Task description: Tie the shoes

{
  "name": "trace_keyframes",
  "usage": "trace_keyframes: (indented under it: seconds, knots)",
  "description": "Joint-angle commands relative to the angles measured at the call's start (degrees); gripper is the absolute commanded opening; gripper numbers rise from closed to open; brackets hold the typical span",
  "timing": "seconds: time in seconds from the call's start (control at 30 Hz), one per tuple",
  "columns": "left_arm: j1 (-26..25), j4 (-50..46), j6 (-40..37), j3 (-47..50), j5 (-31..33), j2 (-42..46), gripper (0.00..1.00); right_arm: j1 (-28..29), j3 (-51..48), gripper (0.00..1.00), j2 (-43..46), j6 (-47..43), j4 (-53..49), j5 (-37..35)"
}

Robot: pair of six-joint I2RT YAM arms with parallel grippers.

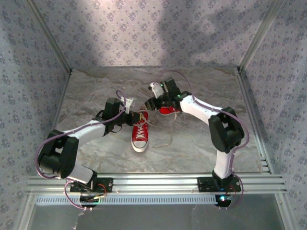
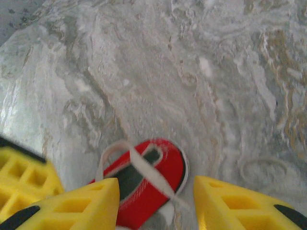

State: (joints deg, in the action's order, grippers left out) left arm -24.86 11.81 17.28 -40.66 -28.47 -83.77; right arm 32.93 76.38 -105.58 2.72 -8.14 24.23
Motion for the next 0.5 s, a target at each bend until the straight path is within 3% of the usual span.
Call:
trace_keyframes:
  seconds: [0.0,0.1,0.17,0.23,0.33,0.47]
  knots:
    - [0.1,1.4,1.3,-0.8,-0.2,-0.1,0.00,-0.8,-4.6,0.48,3.3,-1.2,5.9,6.9]
    - [0.4,2.2,2.2,-0.9,-1.2,-0.6,0.00,-0.5,-5.5,0.50,3.0,-2.4,5.3,7.3]
    - [0.4,2.8,2.4,-0.4,-1.2,-0.5,0.00,-0.6,-2.8,0.49,1.3,0.5,1.7,-0.3]
    - [0.4,3.4,2.3,0.3,-1.1,-0.2,0.00,-0.9,1.3,0.47,-1.0,7.1,-3.0,-8.7]
    - [0.4,4.2,2.2,1.5,-0.9,0.1,0.00,-0.7,5.6,0.50,-3.8,18.5,-6.8,-9.8]
    - [0.4,5.3,2.0,3.3,-0.1,0.4,0.00,1.8,7.5,0.48,-4.9,34.2,-10.1,-17.2]
